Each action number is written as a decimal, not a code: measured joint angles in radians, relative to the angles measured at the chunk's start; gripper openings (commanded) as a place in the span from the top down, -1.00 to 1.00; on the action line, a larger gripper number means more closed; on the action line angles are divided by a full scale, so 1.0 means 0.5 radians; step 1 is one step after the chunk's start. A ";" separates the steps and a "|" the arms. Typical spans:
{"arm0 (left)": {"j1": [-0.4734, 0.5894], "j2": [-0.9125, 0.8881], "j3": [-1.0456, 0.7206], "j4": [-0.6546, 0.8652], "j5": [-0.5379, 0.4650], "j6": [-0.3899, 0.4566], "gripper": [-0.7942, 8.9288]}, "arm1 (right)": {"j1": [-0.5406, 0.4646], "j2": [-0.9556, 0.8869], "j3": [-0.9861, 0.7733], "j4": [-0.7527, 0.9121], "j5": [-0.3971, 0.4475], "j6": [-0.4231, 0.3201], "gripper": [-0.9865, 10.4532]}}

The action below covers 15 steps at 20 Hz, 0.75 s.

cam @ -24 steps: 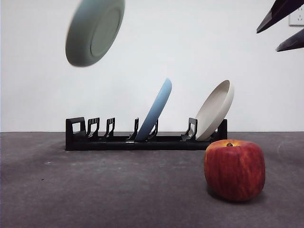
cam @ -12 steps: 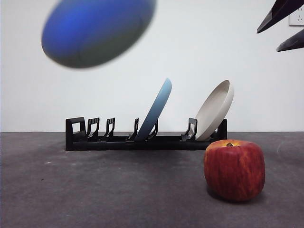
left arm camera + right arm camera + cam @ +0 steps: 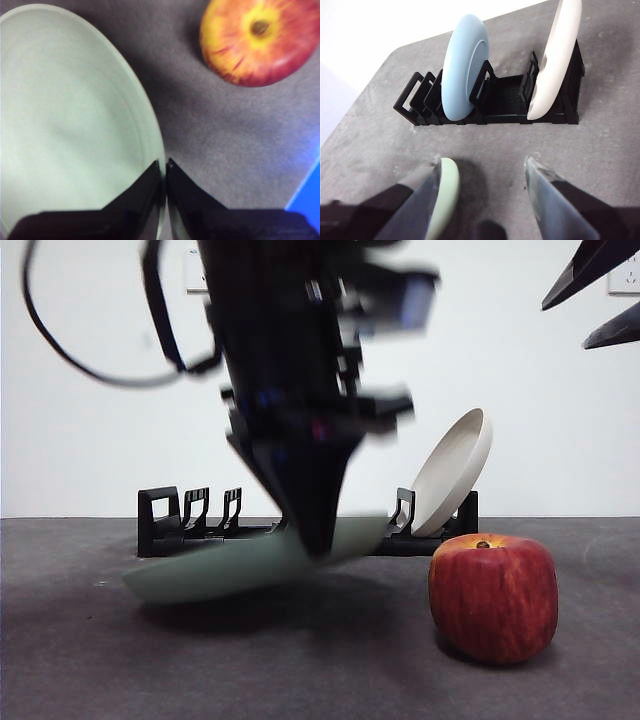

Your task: Take the green plate from the plate rack,put the plate on the table,take the apple from the table,put the apple in the plate

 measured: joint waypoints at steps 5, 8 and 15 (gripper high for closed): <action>-0.011 0.115 0.001 0.042 -0.026 0.018 0.75 | 0.000 0.000 0.000 0.000 -0.004 0.001 0.33; -0.008 0.119 0.002 0.025 0.011 0.011 0.10 | 0.020 0.000 0.000 0.000 -0.004 0.000 0.32; 0.013 -0.126 0.000 -0.014 -0.072 -0.163 0.12 | 0.240 0.002 0.042 -0.165 0.013 -0.045 0.20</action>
